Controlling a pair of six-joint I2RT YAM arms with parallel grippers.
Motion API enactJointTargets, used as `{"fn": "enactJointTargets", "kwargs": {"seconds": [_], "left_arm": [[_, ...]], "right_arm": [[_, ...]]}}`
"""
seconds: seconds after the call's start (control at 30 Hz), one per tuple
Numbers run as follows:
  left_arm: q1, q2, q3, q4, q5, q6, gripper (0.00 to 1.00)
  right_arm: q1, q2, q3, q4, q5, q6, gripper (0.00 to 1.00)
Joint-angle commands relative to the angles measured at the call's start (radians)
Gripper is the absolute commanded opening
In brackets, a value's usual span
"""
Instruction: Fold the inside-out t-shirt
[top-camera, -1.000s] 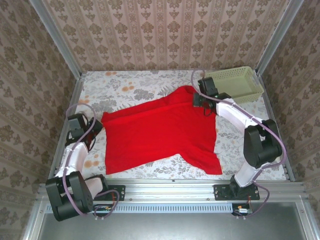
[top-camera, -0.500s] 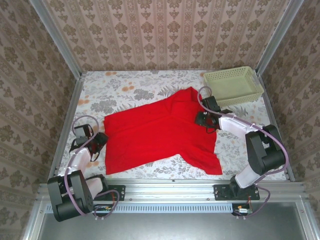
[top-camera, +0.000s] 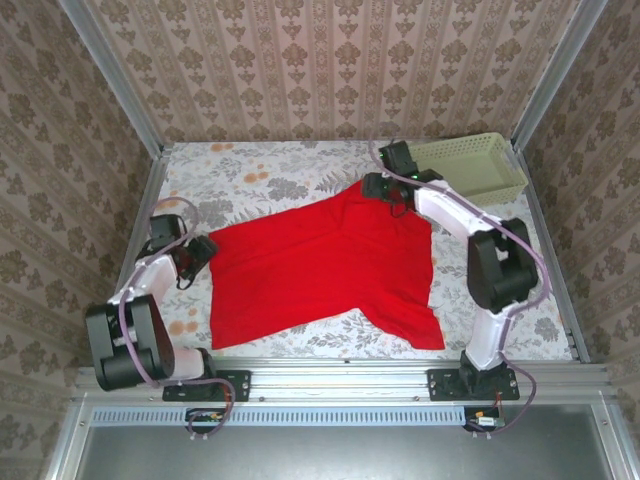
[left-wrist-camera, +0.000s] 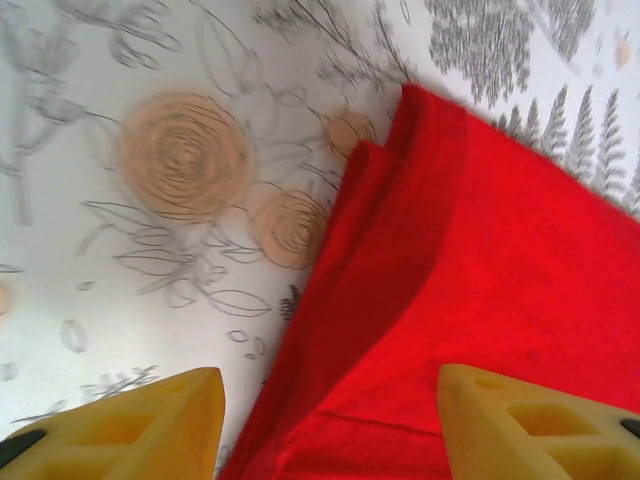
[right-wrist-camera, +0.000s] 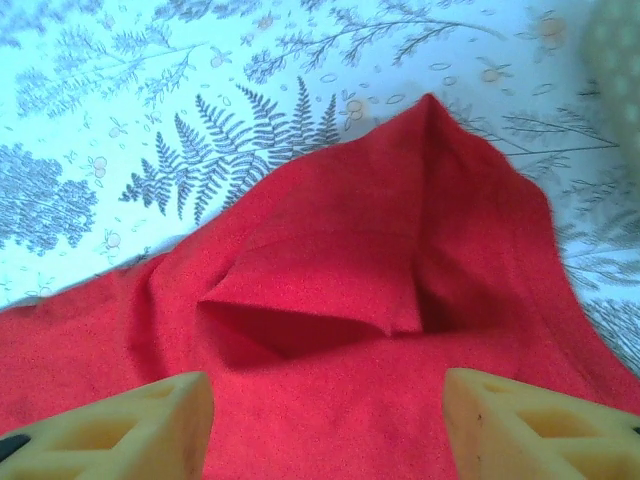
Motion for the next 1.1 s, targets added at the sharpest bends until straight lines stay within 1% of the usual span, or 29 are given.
{"fn": "enactJointTargets", "kwargs": {"seconds": [0.0, 0.1, 0.2, 0.3, 0.37, 0.4, 0.5, 0.57, 0.67, 0.73, 0.8, 0.87, 0.93, 0.97, 1.0, 1.03, 1.07], "left_arm": [[-0.032, 0.075, 0.046, -0.067, -0.048, 0.040, 0.59], [-0.034, 0.114, 0.038, -0.052, -0.056, 0.035, 0.59], [-0.037, 0.123, 0.024, -0.035, -0.064, 0.033, 0.58], [-0.038, 0.135, 0.025, -0.035, -0.067, 0.036, 0.54], [-0.038, 0.143, 0.027, -0.039, -0.068, 0.036, 0.51], [-0.037, 0.142, 0.024, -0.039, -0.067, 0.034, 0.50], [-0.037, 0.136, 0.016, -0.033, -0.063, 0.031, 0.47], [-0.039, 0.130, 0.012, -0.035, -0.067, 0.031, 0.44], [-0.039, 0.118, 0.004, -0.042, -0.067, 0.032, 0.39], [-0.039, 0.102, -0.002, -0.043, -0.064, 0.032, 0.34], [-0.039, 0.075, -0.007, -0.047, -0.058, 0.035, 0.27], [-0.044, 0.039, -0.014, -0.057, -0.061, 0.041, 0.24], [-0.049, -0.006, -0.021, -0.076, -0.079, 0.047, 0.21], [-0.051, -0.031, -0.027, -0.084, -0.083, 0.053, 0.19], [-0.050, -0.058, -0.032, -0.093, -0.085, 0.059, 0.18], [-0.051, -0.079, -0.038, -0.105, -0.089, 0.063, 0.18], [-0.052, -0.104, -0.043, -0.119, -0.096, 0.066, 0.19]], "right_arm": [[0.012, 0.093, 0.101, -0.131, 0.095, -0.073, 0.64], [0.012, 0.145, 0.136, -0.153, 0.137, -0.110, 0.68], [0.011, 0.179, 0.138, -0.156, 0.148, -0.141, 0.72], [0.010, 0.207, 0.142, -0.156, 0.135, -0.155, 0.72], [0.011, 0.214, 0.134, -0.190, 0.118, -0.152, 0.68], [0.010, 0.212, 0.124, -0.189, 0.112, -0.150, 0.65], [0.010, 0.191, 0.077, -0.174, 0.094, -0.147, 0.50], [0.010, 0.161, 0.041, -0.167, 0.096, -0.138, 0.34], [0.010, 0.096, -0.022, -0.165, 0.112, -0.123, 0.16], [0.010, 0.054, -0.055, -0.142, 0.117, -0.113, 0.07], [0.011, 0.012, -0.084, -0.140, 0.119, -0.102, 0.02], [0.011, -0.032, -0.118, -0.132, 0.114, -0.092, 0.01], [0.011, -0.073, -0.147, -0.131, 0.112, -0.086, 0.02], [0.011, -0.093, -0.161, -0.133, 0.111, -0.084, 0.05], [0.010, -0.111, -0.178, -0.134, 0.113, -0.079, 0.13], [0.009, -0.129, -0.195, -0.132, 0.118, -0.072, 0.23], [0.008, -0.145, -0.213, -0.127, 0.120, -0.062, 0.29]]}}
